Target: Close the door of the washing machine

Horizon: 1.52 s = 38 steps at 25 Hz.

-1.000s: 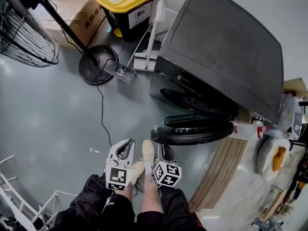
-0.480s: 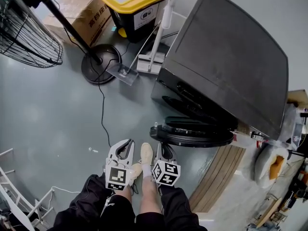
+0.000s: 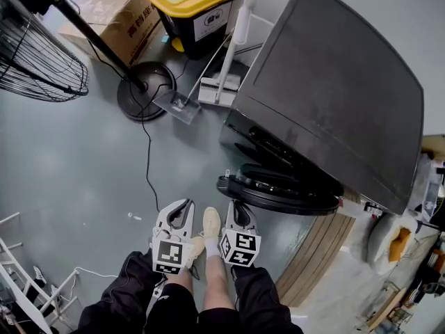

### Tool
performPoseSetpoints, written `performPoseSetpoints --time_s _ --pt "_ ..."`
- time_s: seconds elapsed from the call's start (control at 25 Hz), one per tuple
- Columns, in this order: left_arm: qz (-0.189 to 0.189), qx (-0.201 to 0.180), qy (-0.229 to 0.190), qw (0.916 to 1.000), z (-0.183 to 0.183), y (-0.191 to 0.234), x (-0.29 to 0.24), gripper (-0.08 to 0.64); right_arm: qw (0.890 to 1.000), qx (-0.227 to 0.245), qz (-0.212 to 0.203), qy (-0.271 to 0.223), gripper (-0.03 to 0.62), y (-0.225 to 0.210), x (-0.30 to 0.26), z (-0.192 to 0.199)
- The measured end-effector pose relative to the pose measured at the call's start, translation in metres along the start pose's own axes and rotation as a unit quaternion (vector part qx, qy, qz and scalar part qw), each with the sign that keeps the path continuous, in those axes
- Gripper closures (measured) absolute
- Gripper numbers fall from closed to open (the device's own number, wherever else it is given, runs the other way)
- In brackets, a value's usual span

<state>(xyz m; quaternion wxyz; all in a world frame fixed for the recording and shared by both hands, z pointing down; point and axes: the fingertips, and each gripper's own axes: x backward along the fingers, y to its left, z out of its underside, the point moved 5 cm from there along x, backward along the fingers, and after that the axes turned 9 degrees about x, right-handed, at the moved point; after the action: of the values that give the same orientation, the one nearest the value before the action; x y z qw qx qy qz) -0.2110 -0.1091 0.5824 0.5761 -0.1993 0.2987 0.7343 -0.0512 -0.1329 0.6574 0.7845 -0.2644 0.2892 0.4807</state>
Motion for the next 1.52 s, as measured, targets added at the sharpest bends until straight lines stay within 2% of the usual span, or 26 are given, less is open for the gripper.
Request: performPoseSetpoints --time_s 0.24,1.04,1.24,1.36,1.52 --pt "0.000 -0.001 -0.001 1.0000 -0.009 0.000 -0.013 0.523 1.000 -0.001 0.000 -0.008 0.559 -0.010 -0.013 -0.014" --pt "-0.013 0.001 0.002 0.9999 -0.026 0.001 -0.041 0.522 0.999 0.004 0.031 -0.044 0.561 -0.063 -0.047 -0.064" --pt "-0.012 -0.001 0.001 0.9999 -0.028 -0.003 -0.042 0.523 0.999 0.011 0.035 -0.040 0.575 -0.065 -0.048 -0.067" --pt "-0.012 -0.003 0.001 0.9999 -0.028 -0.005 -0.041 0.523 0.999 -0.008 0.029 -0.037 0.575 -0.066 -0.050 -0.069" --pt "-0.013 -0.002 0.002 0.9999 -0.028 -0.002 -0.040 0.523 0.999 -0.008 0.033 -0.039 0.575 -0.064 -0.053 -0.071"
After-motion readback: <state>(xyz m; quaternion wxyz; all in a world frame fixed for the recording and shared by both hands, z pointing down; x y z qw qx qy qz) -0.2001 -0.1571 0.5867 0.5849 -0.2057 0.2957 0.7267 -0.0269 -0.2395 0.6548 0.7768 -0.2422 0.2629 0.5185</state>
